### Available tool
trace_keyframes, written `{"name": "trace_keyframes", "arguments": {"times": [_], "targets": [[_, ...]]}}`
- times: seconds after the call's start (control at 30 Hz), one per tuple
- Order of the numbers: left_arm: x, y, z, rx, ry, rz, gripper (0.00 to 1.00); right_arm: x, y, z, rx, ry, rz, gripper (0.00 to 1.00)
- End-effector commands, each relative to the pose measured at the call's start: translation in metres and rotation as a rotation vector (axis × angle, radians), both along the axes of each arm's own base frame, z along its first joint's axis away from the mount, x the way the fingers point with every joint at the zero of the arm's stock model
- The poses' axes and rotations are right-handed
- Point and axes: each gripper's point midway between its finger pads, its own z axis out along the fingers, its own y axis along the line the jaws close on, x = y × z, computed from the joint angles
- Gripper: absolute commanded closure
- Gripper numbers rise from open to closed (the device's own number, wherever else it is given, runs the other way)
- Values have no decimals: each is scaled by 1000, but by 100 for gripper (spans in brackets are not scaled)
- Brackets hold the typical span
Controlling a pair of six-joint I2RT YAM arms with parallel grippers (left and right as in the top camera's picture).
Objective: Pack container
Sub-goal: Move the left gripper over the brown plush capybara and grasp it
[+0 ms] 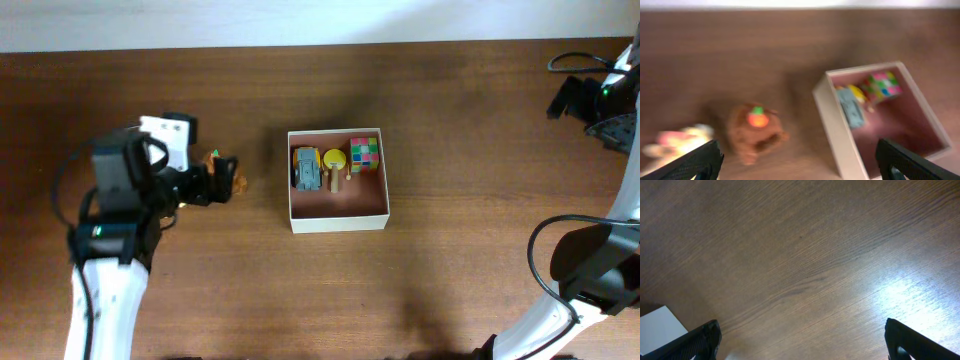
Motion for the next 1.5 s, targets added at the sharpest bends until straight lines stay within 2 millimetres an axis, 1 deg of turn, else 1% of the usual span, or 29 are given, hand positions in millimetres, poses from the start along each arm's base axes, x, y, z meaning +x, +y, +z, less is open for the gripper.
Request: {"name": "trace_keyframes", "arguments": {"times": [0.0, 0.1, 0.23, 0.27, 0.3, 0.33, 0.4, 0.53, 0.67, 0.8, 1.03, 1.17, 1.23, 1.37, 1.4, 1.47], "targets": [[3, -25, -10, -128, 62, -111, 1, 2, 3, 4, -1, -13, 11, 1], [14, -21, -31, -118, 111, -94, 1, 2, 3, 4, -1, -13, 11, 1], [26, -7, -58, -59, 168, -21, 1, 2, 3, 4, -1, -13, 11, 1], [28, -4, -65, -45, 180, -8, 11, 2, 3, 4, -1, -13, 11, 1], [31, -1, -70, -34, 188, 2, 18, 2, 3, 4, -1, -13, 11, 1], [33, 0, -73, -25, 191, 9, 21, 2, 2, 4, -1, -13, 11, 1], [38, 3, -80, -1, 193, 26, 23, 2, 2, 4, -1, -13, 11, 1], [50, 12, -93, 72, 198, 99, 23, 2, 2, 4, -1, -13, 11, 1], [58, 8, -89, 81, 158, 93, 22, 2, 2, 4, -1, -13, 11, 1], [64, 14, -87, 138, 128, 135, 22, 2, 2, 4, -1, -13, 11, 1], [63, 14, -90, 279, 122, 191, 23, 2, 2, 4, -1, -13, 11, 1], [63, 10, -90, 306, 116, 192, 24, 2, 2, 4, -1, -13, 11, 1], [63, 10, -93, 308, 123, 190, 27, 2, 2, 4, -1, -13, 11, 1], [63, 17, -102, 330, 150, 229, 28, 2, 3, 4, -1, -13, 11, 1], [63, 18, -106, 335, 161, 239, 27, 2, 2, 4, -1, -13, 11, 1], [63, 19, -111, 339, 174, 237, 21, 2, 3, 4, -1, -13, 11, 1]]}}
